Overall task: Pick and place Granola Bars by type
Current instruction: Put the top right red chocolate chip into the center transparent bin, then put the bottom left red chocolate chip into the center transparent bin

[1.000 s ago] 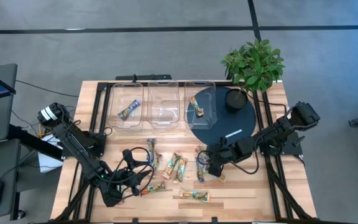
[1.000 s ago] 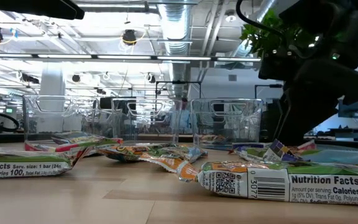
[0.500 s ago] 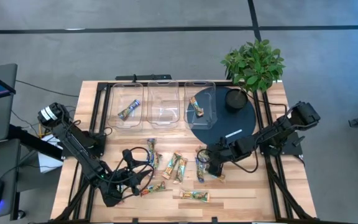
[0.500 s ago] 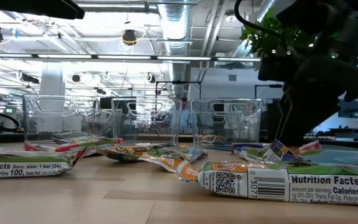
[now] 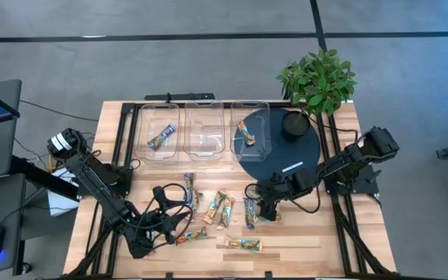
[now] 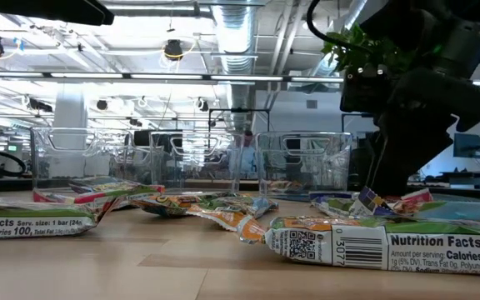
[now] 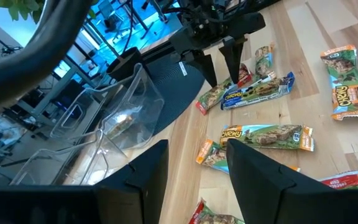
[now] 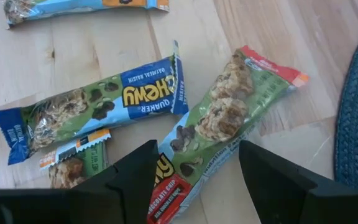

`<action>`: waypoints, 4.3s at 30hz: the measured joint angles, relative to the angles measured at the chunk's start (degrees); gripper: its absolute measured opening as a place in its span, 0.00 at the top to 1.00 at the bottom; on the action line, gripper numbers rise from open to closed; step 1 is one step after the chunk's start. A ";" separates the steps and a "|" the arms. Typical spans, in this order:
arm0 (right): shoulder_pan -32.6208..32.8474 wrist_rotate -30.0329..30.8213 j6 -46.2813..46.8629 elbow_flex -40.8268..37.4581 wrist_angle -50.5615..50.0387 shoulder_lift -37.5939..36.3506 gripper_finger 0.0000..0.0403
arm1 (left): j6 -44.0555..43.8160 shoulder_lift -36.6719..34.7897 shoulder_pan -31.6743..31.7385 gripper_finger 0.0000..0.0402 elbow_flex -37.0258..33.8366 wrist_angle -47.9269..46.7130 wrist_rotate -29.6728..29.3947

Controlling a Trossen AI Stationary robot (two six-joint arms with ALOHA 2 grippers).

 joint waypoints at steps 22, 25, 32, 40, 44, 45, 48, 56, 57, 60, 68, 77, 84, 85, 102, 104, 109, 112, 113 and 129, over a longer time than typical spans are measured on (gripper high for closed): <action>0.13 1.33 -1.64 0.74 2.36 5.58 0.52 | -0.33 -0.02 2.67 0.61 0.02 -0.07 1.54; 0.58 2.29 -2.78 1.37 1.29 4.70 0.56 | -0.33 -0.02 2.85 0.61 0.02 -0.07 1.71; 2.40 5.32 -7.37 2.45 -1.47 3.26 0.70 | -0.33 -0.02 2.89 0.61 0.02 -0.05 1.77; 2.75 5.81 -8.58 2.49 -1.73 3.21 0.80 | -0.38 -0.02 2.89 0.61 0.02 -0.07 1.75; 2.75 5.87 -9.52 2.49 -1.67 3.19 0.80 | -0.39 -0.02 2.89 0.61 0.02 -0.07 1.75; 2.75 5.88 -9.57 2.49 -1.64 3.19 0.80 | -0.39 -0.02 2.89 0.61 0.02 -0.07 1.75; 2.75 5.88 -9.68 2.51 -1.60 3.17 0.80 | -0.40 -0.02 2.89 0.61 0.02 -0.07 1.72; 2.78 5.99 -11.77 4.76 -3.35 3.10 0.80 | -0.42 -0.02 2.89 0.61 0.02 -0.07 1.72; 2.80 6.00 -12.26 5.53 -4.23 3.10 0.80 | -0.42 -0.02 2.89 0.61 0.02 -0.07 1.72; 3.17 6.02 -14.35 8.14 -7.11 3.08 0.80 | -0.42 -0.02 2.89 0.61 0.02 -0.07 1.72; 3.48 10.05 -22.96 17.65 -13.80 3.08 0.80 | -0.44 -0.02 2.89 0.61 0.02 -0.13 1.70; -0.27 17.63 -38.21 28.57 -15.19 3.06 0.80 | -0.44 -0.02 2.89 0.61 0.02 -0.20 1.70; -11.57 17.86 -40.57 33.41 -7.35 3.02 0.80 | -0.44 -0.02 2.89 0.61 0.02 -0.22 1.70; -13.46 17.25 -40.55 33.63 -6.15 3.02 0.80 | -0.44 -0.02 2.89 0.61 0.02 -0.24 1.70; -33.88 -6.72 -33.41 37.37 12.22 16.07 0.80 | -1.04 -0.02 2.89 0.61 0.02 -2.17 1.68; -34.19 -7.99 -33.00 38.83 11.38 18.27 0.80 | -1.07 -0.02 2.87 0.61 0.02 -2.17 1.66; -34.52 -8.35 -32.03 44.16 10.01 23.61 0.80 | -1.91 -0.02 2.87 0.61 0.02 -3.10 1.76; -34.62 -8.35 -31.95 45.66 7.30 24.50 0.78 | -2.82 -0.02 2.89 0.61 0.02 -3.88 1.99; -34.62 -8.31 -31.98 45.84 7.43 24.45 0.77 | -3.03 -0.02 2.88 0.61 0.02 -4.22 2.03; -34.61 -8.26 -33.32 45.92 6.60 23.34 0.60 | -3.30 -0.02 2.86 0.61 0.02 -4.51 2.14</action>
